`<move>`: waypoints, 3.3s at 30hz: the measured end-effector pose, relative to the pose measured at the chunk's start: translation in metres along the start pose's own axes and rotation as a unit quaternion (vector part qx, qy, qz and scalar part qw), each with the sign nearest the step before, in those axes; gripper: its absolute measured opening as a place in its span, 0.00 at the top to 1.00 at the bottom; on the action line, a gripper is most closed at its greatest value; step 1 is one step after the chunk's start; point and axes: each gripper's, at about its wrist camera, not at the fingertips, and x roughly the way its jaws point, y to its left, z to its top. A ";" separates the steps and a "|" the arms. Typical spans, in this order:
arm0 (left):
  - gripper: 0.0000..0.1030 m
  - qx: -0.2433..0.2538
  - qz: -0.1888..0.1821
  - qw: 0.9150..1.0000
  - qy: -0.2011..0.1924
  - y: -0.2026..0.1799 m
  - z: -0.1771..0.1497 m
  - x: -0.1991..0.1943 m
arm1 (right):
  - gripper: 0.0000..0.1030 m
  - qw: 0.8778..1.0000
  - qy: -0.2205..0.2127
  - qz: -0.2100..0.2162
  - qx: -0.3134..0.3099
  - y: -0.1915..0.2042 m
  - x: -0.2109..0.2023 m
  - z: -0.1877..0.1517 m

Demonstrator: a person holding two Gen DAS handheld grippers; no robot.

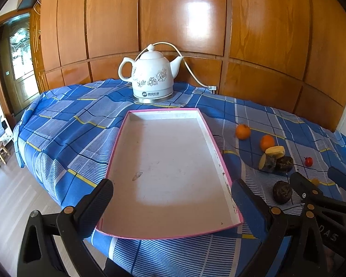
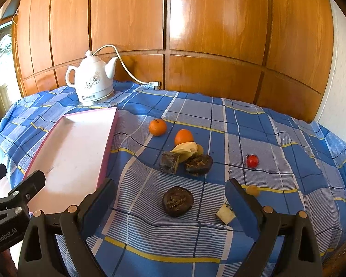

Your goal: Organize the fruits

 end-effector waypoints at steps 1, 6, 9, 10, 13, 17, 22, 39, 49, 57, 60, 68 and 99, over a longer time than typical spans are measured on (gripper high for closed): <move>0.00 0.000 0.000 1.000 -0.001 0.000 0.000 -0.001 | 0.06 1.000 0.000 0.000 0.001 0.000 0.000 0.000; 0.00 -0.001 0.003 1.000 -0.001 0.002 0.001 -0.002 | 0.06 1.000 -0.004 0.003 0.001 0.001 -0.001 0.000; 0.00 0.000 0.002 1.000 -0.002 0.002 0.001 -0.002 | 0.06 1.000 -0.002 0.002 -0.002 0.001 -0.002 0.001; 0.00 0.000 0.002 1.000 -0.002 0.002 0.001 -0.002 | 0.06 1.000 0.001 0.000 -0.004 0.001 -0.002 0.001; 0.00 0.001 0.002 1.000 -0.003 0.002 0.001 -0.002 | 0.06 1.000 -0.004 0.000 -0.003 0.002 -0.002 0.001; 0.00 0.000 0.002 1.000 -0.001 0.001 0.000 -0.002 | 0.06 1.000 -0.007 0.001 -0.003 0.002 -0.003 0.001; 0.00 0.006 0.002 1.000 0.001 -0.002 0.000 -0.001 | 0.06 1.000 0.001 0.001 0.000 -0.001 -0.001 0.000; 0.00 0.030 -0.023 0.999 0.005 -0.016 0.002 -0.001 | 0.07 0.998 -0.014 0.055 0.040 -0.062 -0.007 0.033; 0.00 0.079 -0.106 0.991 -0.002 -0.048 0.016 0.002 | 0.21 0.995 0.064 0.055 0.044 -0.165 0.045 0.082; 0.00 0.150 -0.164 0.973 0.057 -0.106 0.022 0.026 | 0.30 0.980 0.126 0.081 0.133 -0.205 0.076 0.064; 0.08 0.163 -0.177 0.967 0.082 -0.126 0.023 0.041 | 0.30 0.978 0.131 0.092 0.134 -0.203 0.075 0.064; 0.34 0.218 -0.201 0.942 0.158 -0.178 0.006 0.093 | 0.30 0.975 0.140 0.102 0.136 -0.201 0.076 0.064; 0.58 0.043 -0.159 0.984 0.069 -0.041 0.054 0.054 | 0.62 0.942 0.317 0.114 -0.008 -0.154 0.120 0.020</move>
